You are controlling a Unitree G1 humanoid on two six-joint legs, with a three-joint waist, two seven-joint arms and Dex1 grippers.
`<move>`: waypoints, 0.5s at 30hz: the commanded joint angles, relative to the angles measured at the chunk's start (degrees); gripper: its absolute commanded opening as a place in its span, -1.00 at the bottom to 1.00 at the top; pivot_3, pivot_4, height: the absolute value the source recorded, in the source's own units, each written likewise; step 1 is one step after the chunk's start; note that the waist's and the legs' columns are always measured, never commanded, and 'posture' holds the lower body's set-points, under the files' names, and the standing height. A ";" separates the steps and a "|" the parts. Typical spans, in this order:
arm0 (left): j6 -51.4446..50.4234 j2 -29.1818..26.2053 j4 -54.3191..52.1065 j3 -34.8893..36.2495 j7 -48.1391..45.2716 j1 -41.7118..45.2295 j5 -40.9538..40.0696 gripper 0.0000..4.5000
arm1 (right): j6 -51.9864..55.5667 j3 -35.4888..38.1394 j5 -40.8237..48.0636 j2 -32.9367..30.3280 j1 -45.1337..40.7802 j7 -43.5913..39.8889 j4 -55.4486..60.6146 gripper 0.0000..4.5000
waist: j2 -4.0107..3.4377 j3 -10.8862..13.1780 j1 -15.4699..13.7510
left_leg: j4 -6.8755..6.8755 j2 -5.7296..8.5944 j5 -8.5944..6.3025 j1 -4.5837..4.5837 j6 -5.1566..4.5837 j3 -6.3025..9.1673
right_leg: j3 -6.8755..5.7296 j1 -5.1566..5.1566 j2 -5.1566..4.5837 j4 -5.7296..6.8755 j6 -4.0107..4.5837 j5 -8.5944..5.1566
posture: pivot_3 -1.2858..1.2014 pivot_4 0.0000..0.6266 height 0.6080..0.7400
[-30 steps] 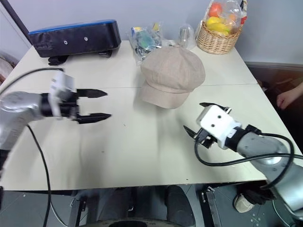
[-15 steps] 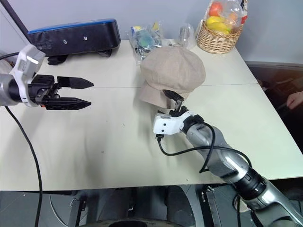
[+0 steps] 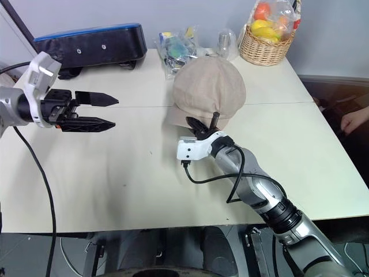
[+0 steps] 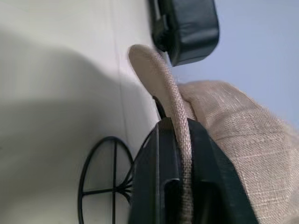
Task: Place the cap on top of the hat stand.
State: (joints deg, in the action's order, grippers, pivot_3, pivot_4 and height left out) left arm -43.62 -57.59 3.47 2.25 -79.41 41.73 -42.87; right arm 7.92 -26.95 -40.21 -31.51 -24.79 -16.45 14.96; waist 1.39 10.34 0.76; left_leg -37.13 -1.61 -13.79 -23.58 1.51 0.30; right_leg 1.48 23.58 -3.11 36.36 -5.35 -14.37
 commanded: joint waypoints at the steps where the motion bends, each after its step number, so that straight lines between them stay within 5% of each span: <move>1: 0.20 0.02 -0.24 1.55 -0.44 1.28 0.50 1.00 | -0.89 4.12 0.45 0.33 -0.13 -0.57 3.21 -0.98 | 0.00 0.00 0.00 | 0.00 0.00 0.00 0.00 0.00 0.00 | 0.00 0.00 0.00 0.00 0.00 0.00 | 0.03 -0.52 1.00; 7: 0.43 0.89 0.59 1.86 -0.45 1.82 1.03 1.00 | -9.84 10.54 6.18 -3.65 0.00 -2.13 5.51 -0.98 | -0.01 0.00 -0.03 | 0.00 0.00 0.00 0.00 0.00 0.00 | 0.00 -0.01 0.00 0.00 0.00 0.00 | 0.03 -0.52 1.00; 15: 0.99 1.95 0.66 2.49 -0.25 2.36 1.72 1.00 | -41.02 15.51 13.89 -15.55 0.04 0.34 -10.60 -0.98 | 0.00 0.02 0.23 | 0.03 0.00 0.00 0.03 0.00 -0.03 | 0.01 -0.01 -0.01 -0.02 0.00 0.00 | 0.03 -0.52 1.00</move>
State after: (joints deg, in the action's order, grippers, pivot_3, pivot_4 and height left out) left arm -43.22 -55.44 5.04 2.55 -79.68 42.66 -40.98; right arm -26.54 -13.08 -27.80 -45.95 -24.45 -17.77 6.99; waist 1.39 10.36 0.99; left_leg -37.11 -1.61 -13.80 -23.54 1.51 0.27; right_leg 1.49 23.56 -3.12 36.35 -5.36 -14.37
